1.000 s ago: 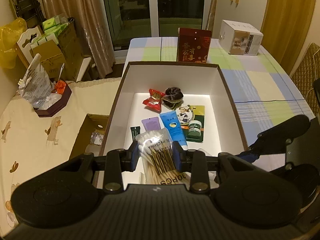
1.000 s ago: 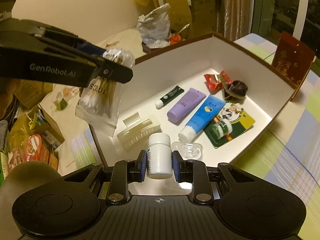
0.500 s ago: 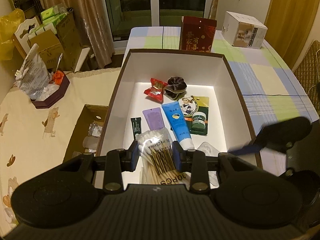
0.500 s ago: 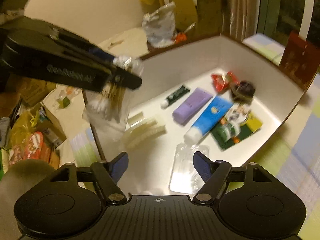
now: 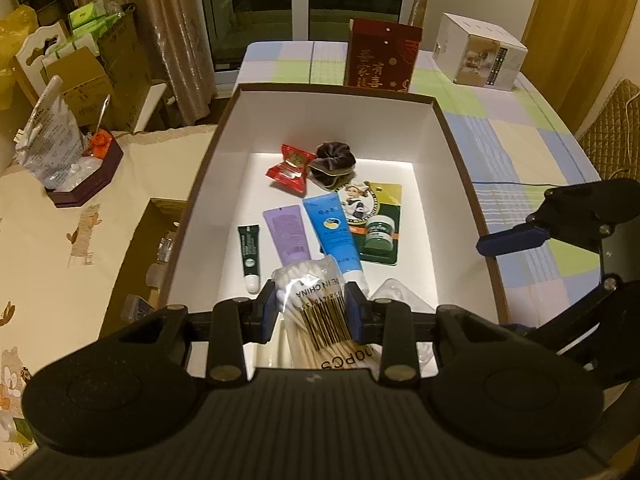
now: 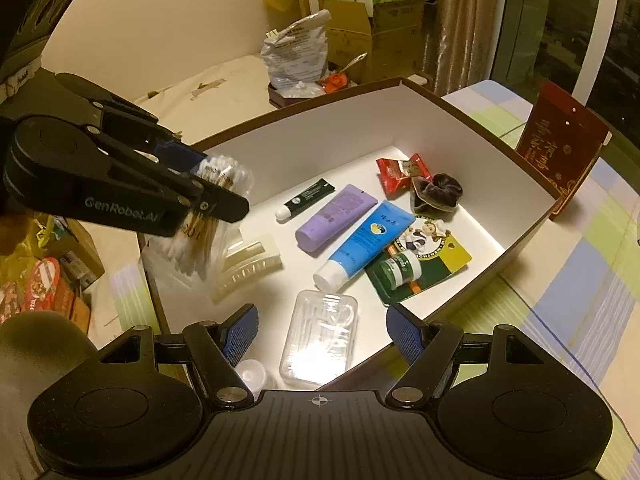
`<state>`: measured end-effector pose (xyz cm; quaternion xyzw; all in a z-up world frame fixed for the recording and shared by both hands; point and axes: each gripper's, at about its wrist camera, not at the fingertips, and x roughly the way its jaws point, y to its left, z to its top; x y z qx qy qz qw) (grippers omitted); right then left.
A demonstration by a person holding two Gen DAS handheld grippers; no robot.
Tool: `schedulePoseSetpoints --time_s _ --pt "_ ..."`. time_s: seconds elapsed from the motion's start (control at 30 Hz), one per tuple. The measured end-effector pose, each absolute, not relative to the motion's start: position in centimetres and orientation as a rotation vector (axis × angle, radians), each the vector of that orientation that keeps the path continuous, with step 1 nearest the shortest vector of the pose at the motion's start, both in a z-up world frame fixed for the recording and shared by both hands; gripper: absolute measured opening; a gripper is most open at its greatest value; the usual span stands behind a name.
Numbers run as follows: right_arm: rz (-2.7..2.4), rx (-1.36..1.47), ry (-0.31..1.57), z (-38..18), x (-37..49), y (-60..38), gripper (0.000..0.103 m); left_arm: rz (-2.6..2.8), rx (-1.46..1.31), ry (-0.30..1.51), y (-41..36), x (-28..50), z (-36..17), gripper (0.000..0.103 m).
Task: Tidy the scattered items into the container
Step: 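Open the left tool releasing the swab bag while the right tool releases the white bottle into the box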
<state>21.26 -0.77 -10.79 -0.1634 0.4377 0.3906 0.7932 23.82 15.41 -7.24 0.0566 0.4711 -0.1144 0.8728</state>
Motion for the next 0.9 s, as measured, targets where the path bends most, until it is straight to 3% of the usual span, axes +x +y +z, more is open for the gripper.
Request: schedulePoseSetpoints --time_s 0.07,0.13,0.17,0.2,0.67,0.9 --pt "0.842 -0.354 0.941 -10.8 21.3 -0.8 0.077 -0.252 0.115 0.996 15.0 23.9 -7.6 0.031" --pt "0.841 -0.353 0.941 -10.8 21.3 -0.8 0.077 -0.263 0.101 1.021 14.7 24.1 -8.0 0.042" --pt "0.841 -0.352 0.941 -10.8 21.3 -0.8 0.077 -0.266 0.087 1.037 14.8 24.2 -8.3 0.055" --pt "0.841 -0.35 0.941 -10.8 21.2 -0.8 0.077 -0.265 0.075 1.044 14.8 24.2 -8.5 0.058" --pt "0.87 -0.366 0.948 -10.9 20.9 -0.7 0.077 -0.21 0.078 1.092 15.8 23.6 -9.4 0.058" --pt "0.863 -0.352 0.954 -10.7 20.7 -0.8 0.077 -0.198 0.092 1.1 15.7 23.0 -9.3 0.066"
